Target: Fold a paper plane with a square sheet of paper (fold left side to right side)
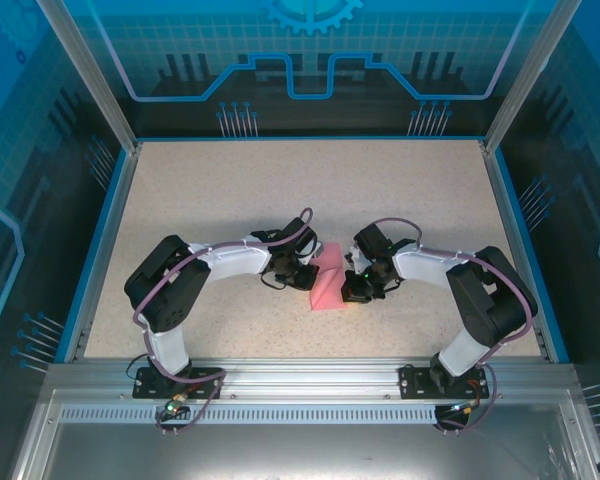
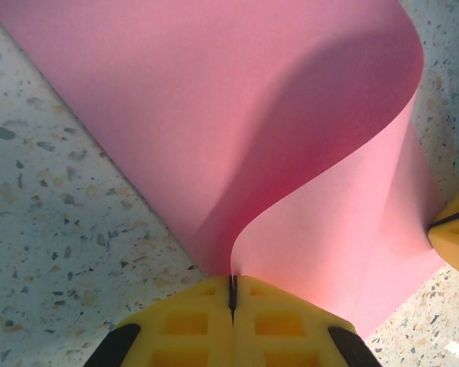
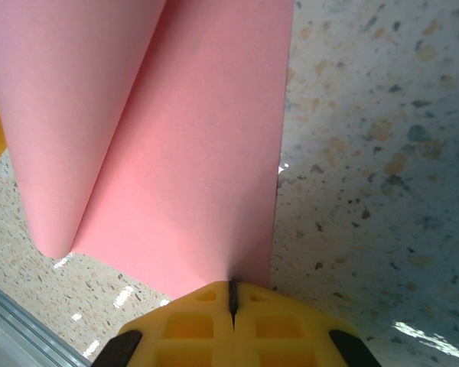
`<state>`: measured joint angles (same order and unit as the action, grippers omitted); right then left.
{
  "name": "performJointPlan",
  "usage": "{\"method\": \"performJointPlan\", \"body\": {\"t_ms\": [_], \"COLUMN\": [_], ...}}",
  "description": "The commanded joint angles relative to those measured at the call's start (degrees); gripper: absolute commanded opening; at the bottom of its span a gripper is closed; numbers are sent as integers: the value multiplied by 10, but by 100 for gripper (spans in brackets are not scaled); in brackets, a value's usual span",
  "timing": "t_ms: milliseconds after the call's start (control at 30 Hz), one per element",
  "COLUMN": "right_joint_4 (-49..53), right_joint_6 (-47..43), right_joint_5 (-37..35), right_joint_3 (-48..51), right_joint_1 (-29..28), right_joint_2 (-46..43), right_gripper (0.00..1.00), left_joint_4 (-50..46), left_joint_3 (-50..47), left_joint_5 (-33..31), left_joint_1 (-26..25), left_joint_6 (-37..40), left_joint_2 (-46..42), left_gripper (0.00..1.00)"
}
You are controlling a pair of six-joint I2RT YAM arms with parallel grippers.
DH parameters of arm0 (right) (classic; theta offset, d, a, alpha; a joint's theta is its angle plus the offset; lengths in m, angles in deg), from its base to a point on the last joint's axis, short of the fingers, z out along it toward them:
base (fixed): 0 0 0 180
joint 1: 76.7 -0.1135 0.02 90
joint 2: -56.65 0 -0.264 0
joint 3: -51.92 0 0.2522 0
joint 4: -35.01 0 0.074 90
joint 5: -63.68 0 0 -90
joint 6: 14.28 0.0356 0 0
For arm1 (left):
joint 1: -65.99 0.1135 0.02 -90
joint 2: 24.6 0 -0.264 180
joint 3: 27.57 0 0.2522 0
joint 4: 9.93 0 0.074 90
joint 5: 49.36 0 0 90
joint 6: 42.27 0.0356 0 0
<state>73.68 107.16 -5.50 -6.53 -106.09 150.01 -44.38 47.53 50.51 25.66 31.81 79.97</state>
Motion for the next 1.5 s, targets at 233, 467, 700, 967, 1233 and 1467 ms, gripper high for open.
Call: {"method": "performJointPlan", "body": {"t_ms": [233, 467, 700, 967, 1233, 1467], "right_joint_4": [22, 21, 22, 24, 24, 25], "right_joint_6": [-7, -7, -9, -9, -10, -10], "right_joint_5": [-23, -23, -23, -24, -24, -23], "right_joint_3": [7, 7, 7, 6, 4, 3], "right_joint_1": [-16, -17, -17, -17, -17, -17], "right_joint_2": [25, 28, 28, 29, 32, 32], "right_gripper": [4, 4, 4, 4, 4, 4], "left_joint_4": [-5, -6, -8, -5, -6, -11], "left_joint_3": [9, 14, 15, 21, 24, 21], "left_joint_5": [-9, -11, -13, -9, -8, -11], "left_joint_1": [3, 3, 3, 3, 3, 3], "left_joint_6": [13, 15, 16, 16, 18, 19], "left_joint_2": [12, 14, 16, 18, 19, 20], "left_gripper": [0, 0, 0, 0, 0, 0]}}
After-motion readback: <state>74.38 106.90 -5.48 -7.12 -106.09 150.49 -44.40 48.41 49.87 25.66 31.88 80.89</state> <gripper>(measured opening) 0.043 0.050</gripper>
